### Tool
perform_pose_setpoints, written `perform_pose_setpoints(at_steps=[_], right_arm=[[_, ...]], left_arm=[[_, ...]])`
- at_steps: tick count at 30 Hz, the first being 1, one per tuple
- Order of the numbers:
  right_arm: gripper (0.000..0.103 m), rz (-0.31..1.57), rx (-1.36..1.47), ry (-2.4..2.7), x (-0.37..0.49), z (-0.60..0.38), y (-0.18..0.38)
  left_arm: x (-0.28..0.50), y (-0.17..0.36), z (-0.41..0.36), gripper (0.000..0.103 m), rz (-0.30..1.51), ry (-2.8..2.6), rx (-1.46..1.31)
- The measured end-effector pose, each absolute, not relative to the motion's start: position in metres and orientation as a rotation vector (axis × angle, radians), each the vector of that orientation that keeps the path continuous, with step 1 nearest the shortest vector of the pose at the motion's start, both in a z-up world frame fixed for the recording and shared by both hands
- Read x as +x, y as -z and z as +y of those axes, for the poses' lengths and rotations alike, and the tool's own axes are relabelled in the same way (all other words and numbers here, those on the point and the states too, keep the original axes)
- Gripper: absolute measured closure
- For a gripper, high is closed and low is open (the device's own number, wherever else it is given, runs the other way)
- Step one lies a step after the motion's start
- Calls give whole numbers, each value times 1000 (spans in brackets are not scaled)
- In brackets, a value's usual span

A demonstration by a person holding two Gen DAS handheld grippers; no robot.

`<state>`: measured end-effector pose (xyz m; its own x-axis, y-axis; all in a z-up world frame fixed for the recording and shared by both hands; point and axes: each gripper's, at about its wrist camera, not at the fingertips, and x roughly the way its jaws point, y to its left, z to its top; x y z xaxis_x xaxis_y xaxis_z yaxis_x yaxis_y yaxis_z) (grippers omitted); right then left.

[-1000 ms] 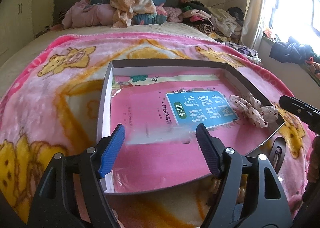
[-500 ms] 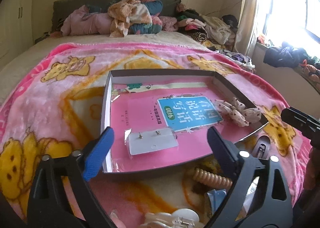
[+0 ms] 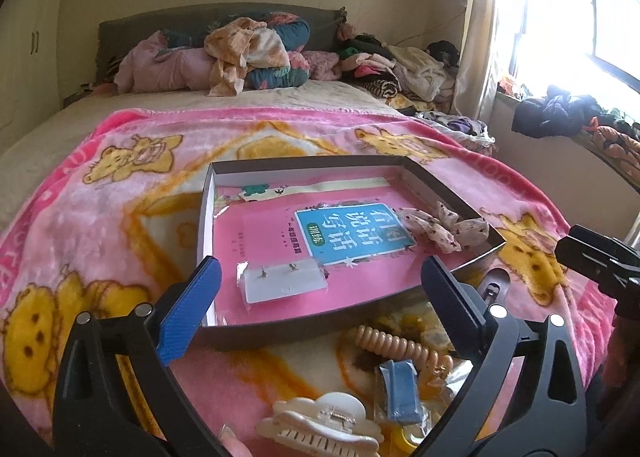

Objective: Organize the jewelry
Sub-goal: 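Withdraw both tools from the tray back toward the remaining jewelry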

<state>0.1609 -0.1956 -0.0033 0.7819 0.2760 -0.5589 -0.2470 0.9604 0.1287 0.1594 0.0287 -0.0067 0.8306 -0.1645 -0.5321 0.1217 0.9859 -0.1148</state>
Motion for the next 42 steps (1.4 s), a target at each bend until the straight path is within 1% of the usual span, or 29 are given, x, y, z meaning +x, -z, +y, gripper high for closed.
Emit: perform_pose_setpoints(at_steps=[17,42], right_arm=[[13,610,21,-294,131,-191,14],[13,692,-38,-363,106,-155,40]], left_arm=[[131,7,32,12,554,156,-76],[98,28,56,12,608,141,-59]])
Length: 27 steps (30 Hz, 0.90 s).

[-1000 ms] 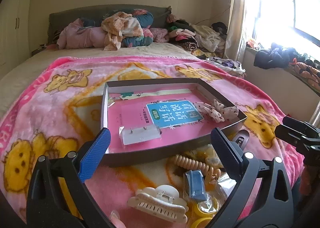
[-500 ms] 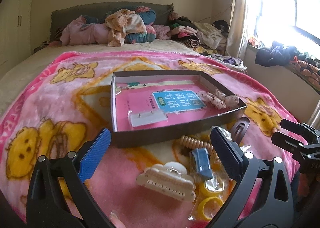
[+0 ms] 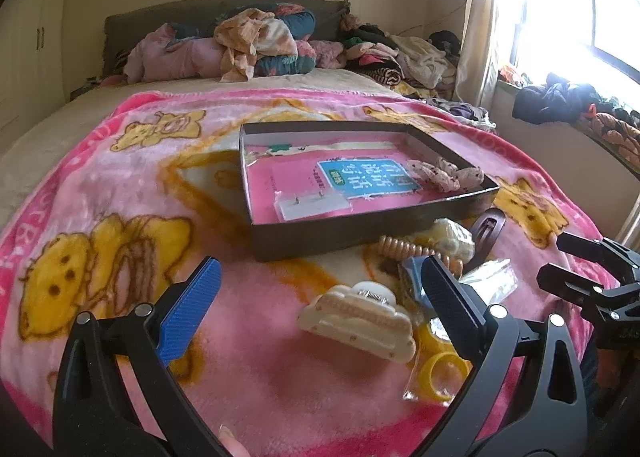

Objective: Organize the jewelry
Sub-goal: 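Withdraw both tools from the tray back toward the remaining jewelry, then grasp the white bagged packet with the right tool while the left tool grasps the cloud claw clip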

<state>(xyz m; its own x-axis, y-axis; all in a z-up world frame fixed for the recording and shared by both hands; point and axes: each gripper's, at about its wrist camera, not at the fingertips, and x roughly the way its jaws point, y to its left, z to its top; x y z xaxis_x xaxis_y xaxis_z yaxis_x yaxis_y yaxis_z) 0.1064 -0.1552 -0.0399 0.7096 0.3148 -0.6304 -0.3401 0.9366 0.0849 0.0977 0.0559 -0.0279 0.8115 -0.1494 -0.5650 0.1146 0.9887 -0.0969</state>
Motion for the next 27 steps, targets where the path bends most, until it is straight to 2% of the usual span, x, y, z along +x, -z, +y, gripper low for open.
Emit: perform_pose_setpoints(at_steps=[3,27], right_arm=[[10,701,-48,-365,107,-150,44],[10,833,-26,-370,138,-132,78]], left_arm=[[94,31,58,12,617,147,-55],[98,57,50,12,677,224,-15]])
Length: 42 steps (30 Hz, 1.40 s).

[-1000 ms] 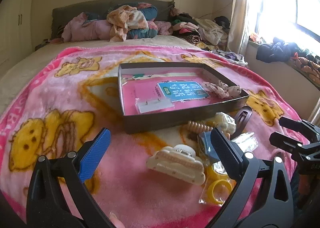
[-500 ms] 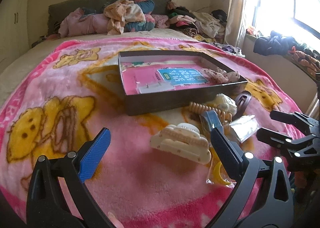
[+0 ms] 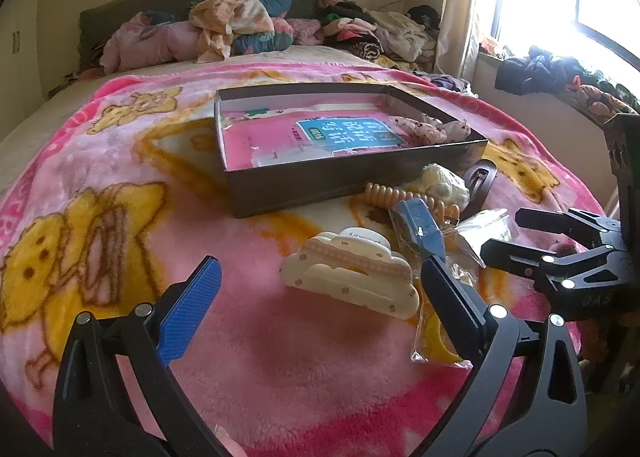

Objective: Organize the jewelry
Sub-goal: 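Grasp the white bagged packet with the right tool while the left tool grasps the cloud claw clip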

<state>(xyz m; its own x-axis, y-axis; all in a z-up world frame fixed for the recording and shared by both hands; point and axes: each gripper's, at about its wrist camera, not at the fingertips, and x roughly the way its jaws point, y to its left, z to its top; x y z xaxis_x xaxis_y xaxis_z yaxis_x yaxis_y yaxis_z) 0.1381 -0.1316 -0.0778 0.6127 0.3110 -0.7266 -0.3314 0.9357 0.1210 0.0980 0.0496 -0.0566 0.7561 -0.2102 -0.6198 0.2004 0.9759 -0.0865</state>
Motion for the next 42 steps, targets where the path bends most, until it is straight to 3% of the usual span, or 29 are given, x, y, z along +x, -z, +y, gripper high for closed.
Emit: perform_pose_setpoints(at_steps=[19,25,29,42], right_arm=[[12,899,15,-373,156,-131,93],[18,898,30,-374,153,-137,92],[20,887,43,-379,148,-141,89],[20,846,67,-372,133,-155,77]], left_arm=[[118,74,42,12,744,262,3],[120,76,35,22,750,281,32],[120,76,31,37,754,293,52],[115,69,30,37,743,281,45]])
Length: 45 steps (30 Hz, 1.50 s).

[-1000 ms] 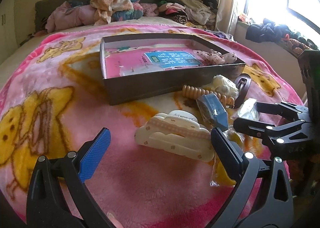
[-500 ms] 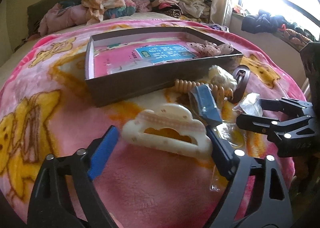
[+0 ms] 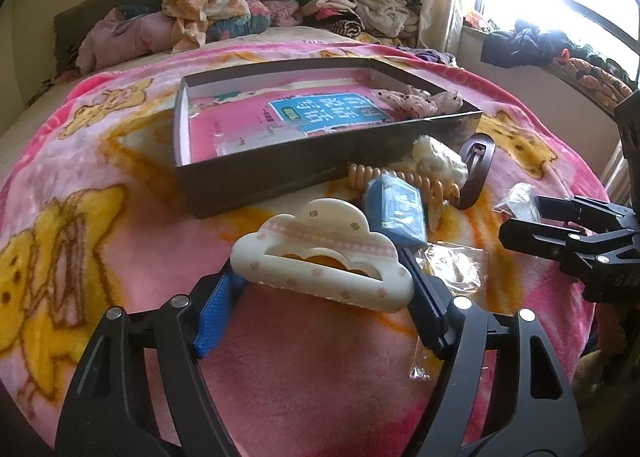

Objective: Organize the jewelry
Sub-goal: 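Grasp the white bagged packet with the right tool while the left tool grasps the cloud claw clip, then lift the claw clip with the left tool while the right tool lifts the packet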

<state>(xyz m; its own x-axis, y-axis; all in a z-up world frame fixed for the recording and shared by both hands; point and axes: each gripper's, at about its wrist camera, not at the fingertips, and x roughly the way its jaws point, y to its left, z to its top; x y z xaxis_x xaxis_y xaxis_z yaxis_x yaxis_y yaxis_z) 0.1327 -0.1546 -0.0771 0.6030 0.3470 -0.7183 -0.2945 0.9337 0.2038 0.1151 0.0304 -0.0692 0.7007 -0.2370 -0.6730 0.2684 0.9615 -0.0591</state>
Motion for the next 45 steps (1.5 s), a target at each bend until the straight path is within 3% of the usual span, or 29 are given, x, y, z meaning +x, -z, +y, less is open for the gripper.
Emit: perform_pose_setpoints(at_steps=[14,15,16,26,28,30,36,40,45], right_arm=[[20,795,95,-366,124,-164,60],[20,790,96,-363,123,-166,59],[20,785,96,-358,123,-167,58],[20,777,127,-342,126,-177,56],[20,780,131,-343,126,-178,57],[20,780,129,-343,126,-178,57],[20,781,132,-344,127,-178,58],[20,780,130,-347,127,-177,58],[20,778,130,-347,127,-175,57]], left_arm=[[108,39,42,39,682,261,15],[109,37,41,61,674,267,13],[110,35,40,70,672,268,11],[127,51,46,73,736,237,-33],[125,54,53,72,749,227,-45],[120,54,61,55,748,236,-63],[108,51,79,41,788,244,-126],[101,62,73,36,832,276,-140],[96,69,60,36,847,280,-134]])
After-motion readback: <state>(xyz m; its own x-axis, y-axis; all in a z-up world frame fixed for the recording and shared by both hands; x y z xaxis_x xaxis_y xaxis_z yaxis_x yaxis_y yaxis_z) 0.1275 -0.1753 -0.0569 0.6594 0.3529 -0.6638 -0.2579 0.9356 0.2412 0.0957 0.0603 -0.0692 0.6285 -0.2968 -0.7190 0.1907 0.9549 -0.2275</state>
